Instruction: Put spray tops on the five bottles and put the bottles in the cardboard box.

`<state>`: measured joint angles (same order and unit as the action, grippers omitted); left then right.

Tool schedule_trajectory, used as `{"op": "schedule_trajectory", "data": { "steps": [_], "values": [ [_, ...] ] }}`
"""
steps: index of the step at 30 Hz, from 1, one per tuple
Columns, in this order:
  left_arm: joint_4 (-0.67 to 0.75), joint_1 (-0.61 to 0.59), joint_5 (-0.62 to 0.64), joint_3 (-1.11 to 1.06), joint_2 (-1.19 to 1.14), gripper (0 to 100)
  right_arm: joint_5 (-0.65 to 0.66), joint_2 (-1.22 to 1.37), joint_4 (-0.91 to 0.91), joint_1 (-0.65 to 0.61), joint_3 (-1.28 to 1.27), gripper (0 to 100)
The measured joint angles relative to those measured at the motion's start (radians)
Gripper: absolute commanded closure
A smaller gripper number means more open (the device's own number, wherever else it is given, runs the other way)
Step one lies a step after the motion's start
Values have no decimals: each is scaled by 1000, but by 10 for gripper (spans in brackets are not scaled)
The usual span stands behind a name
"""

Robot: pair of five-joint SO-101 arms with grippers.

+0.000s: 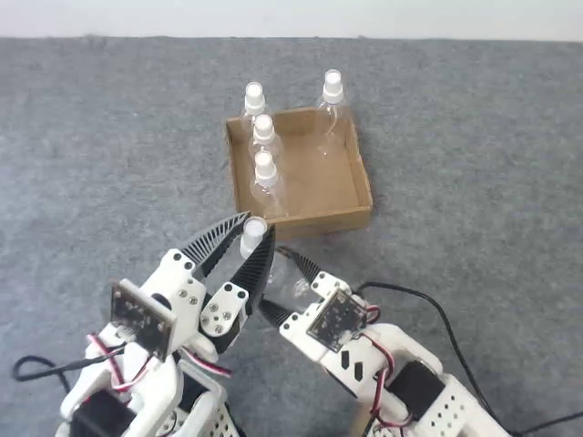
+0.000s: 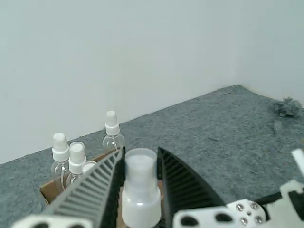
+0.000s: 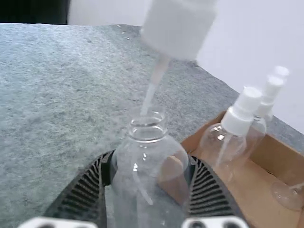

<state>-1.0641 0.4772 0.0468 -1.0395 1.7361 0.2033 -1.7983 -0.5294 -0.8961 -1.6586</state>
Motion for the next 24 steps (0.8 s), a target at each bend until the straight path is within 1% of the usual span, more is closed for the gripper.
{"op": "schedule_trajectory", "data": {
  "steps": [12,24],
  "values": [
    [0,2,2,-18,0,987,0,0,0,95,0,957],
    [0,2,2,-32,-2,987,0,0,0,104,0,961]
  ]
}}
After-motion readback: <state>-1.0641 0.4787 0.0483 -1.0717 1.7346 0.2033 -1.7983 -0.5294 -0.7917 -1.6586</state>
